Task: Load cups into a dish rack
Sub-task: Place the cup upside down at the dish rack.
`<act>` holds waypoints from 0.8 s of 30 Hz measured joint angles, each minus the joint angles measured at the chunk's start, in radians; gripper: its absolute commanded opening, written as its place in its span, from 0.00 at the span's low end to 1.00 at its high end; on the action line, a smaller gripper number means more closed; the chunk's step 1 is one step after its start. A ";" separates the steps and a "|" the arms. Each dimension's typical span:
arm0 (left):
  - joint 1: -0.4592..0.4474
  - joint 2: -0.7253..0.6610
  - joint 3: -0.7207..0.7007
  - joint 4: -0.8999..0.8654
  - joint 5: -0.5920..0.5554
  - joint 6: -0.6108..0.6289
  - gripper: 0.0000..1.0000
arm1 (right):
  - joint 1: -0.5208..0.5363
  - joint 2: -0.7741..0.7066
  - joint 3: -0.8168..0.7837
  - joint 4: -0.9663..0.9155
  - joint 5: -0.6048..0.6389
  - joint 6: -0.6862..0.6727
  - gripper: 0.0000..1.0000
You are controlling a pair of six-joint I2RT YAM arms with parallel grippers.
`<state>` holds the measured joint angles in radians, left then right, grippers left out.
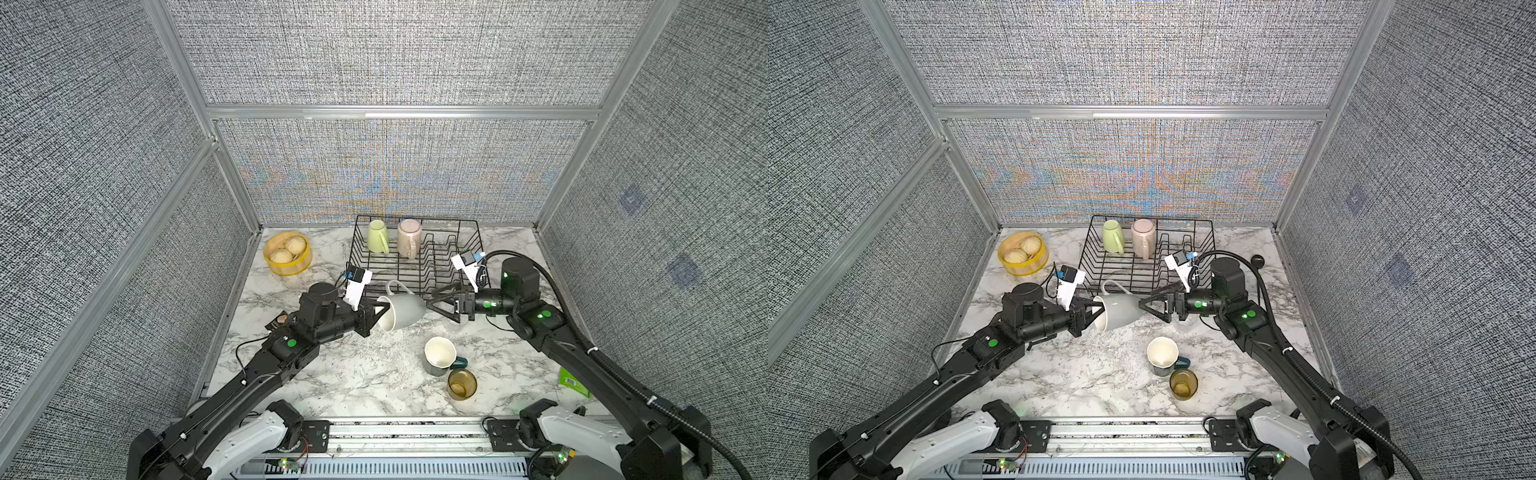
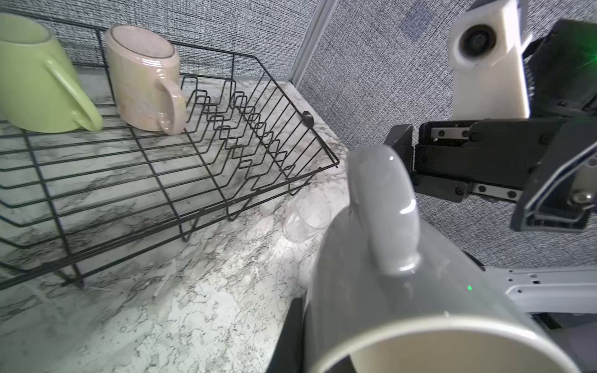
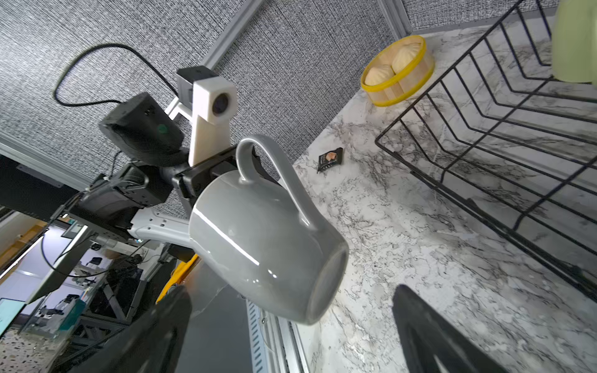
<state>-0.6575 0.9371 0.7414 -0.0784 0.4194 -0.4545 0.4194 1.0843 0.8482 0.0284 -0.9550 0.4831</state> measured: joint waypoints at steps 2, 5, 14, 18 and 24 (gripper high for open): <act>0.018 0.001 -0.006 0.025 0.031 -0.021 0.00 | 0.000 0.005 -0.016 0.053 -0.027 0.041 0.99; 0.039 0.006 -0.022 0.088 0.077 -0.056 0.00 | 0.002 0.035 -0.030 0.130 -0.079 0.109 0.99; 0.071 0.073 -0.013 0.202 0.184 -0.136 0.00 | 0.067 0.098 -0.062 0.344 -0.096 0.262 0.99; 0.072 0.101 -0.014 0.256 0.227 -0.156 0.00 | 0.104 0.171 -0.067 0.524 -0.122 0.390 0.99; 0.076 0.140 -0.020 0.311 0.236 -0.182 0.00 | 0.112 0.276 -0.072 0.796 -0.121 0.592 0.97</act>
<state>-0.5819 1.0771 0.7212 0.2329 0.6556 -0.6369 0.5312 1.3602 0.7765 0.8246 -1.0763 1.0748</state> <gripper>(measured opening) 0.095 0.987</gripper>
